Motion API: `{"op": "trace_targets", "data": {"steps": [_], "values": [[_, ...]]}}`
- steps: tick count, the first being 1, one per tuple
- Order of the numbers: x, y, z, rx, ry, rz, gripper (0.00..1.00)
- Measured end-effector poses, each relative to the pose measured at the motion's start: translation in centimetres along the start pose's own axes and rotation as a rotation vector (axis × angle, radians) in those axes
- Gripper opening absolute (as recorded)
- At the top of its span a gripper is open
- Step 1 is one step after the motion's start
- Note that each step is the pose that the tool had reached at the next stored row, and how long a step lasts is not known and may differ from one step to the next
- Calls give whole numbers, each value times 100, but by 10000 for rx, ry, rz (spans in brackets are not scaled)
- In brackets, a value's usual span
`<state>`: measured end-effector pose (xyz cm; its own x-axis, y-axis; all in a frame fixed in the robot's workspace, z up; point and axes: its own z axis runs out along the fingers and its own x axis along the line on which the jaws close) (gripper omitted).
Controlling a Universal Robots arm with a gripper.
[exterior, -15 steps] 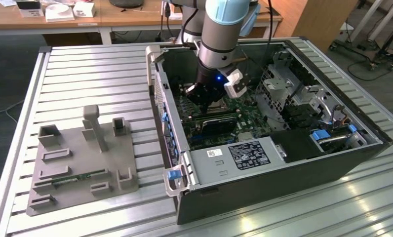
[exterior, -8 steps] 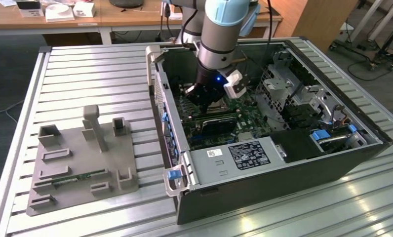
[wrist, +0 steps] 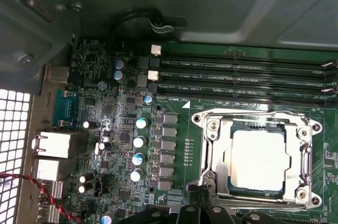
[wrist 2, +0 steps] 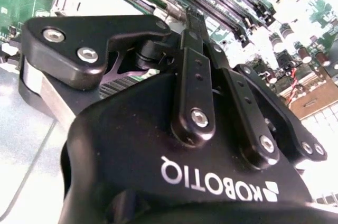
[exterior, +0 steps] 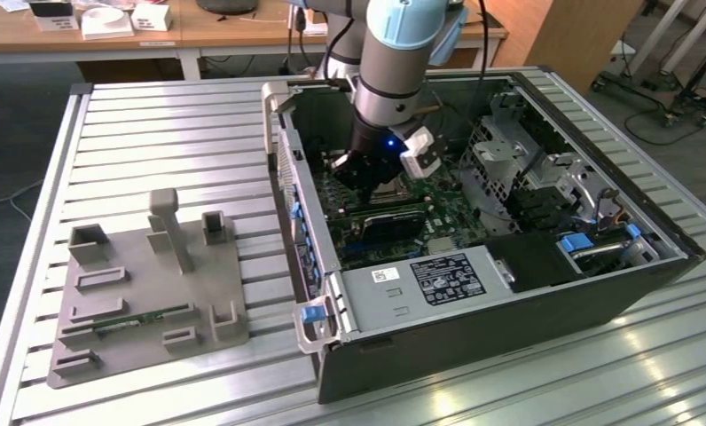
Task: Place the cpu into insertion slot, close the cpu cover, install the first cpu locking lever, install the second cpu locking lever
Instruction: 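Install the second cpu locking lever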
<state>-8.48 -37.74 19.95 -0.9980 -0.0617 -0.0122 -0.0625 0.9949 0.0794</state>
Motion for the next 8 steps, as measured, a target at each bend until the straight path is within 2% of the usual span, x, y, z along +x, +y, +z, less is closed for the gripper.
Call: {"op": "trace_targets", "data": {"steps": [8], "values": [[1,-3,31,-11,1,1,11]]}}
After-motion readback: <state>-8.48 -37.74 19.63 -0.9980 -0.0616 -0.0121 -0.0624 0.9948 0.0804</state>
